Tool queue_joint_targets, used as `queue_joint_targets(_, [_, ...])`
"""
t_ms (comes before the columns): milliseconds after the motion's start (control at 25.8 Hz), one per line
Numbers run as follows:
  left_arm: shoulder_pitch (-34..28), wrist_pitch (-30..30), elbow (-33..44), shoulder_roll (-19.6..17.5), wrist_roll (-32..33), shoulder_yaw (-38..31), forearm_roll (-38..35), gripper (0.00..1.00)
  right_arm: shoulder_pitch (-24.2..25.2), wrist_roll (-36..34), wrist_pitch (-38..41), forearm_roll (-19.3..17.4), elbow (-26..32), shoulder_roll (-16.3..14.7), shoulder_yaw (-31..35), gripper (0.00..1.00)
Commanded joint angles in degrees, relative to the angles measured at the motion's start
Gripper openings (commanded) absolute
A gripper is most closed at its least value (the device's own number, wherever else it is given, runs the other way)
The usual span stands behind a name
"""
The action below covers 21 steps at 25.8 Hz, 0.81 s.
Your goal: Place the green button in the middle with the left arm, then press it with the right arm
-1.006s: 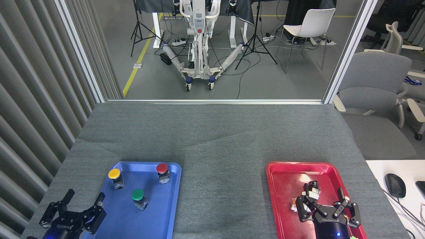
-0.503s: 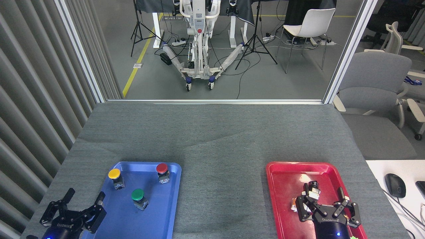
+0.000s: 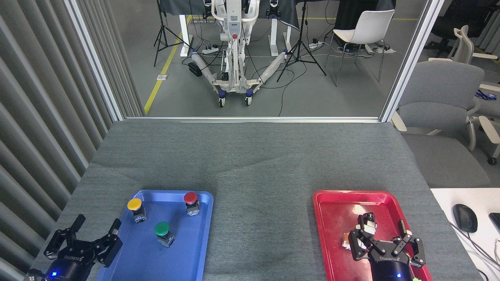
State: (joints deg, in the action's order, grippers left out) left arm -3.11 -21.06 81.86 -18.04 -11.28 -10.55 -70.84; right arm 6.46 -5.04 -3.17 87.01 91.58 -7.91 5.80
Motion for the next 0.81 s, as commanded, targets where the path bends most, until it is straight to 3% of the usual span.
queue_joint_targets(0, [1.3,0.1,-1.4,-0.4,0.1,0.0,0.0,0.99,0.0,-0.1,0.0,0.0,0.0,-0.1,0.0,0.99])
queue_joint_targets(310, [4.7,0.1,-2.0,-0.8,0.6,0.2,0.1,0.99,0.0,-0.1,-0.1,0.1,0.0,0.0,0.1,0.99])
queue_joint_targets(774, [4.6,-0.1,-1.5,-1.6,0.6,0.3,0.3,0.99,0.0,-0.1,-0.1,0.0,0.0,0.2,0.0,0.99])
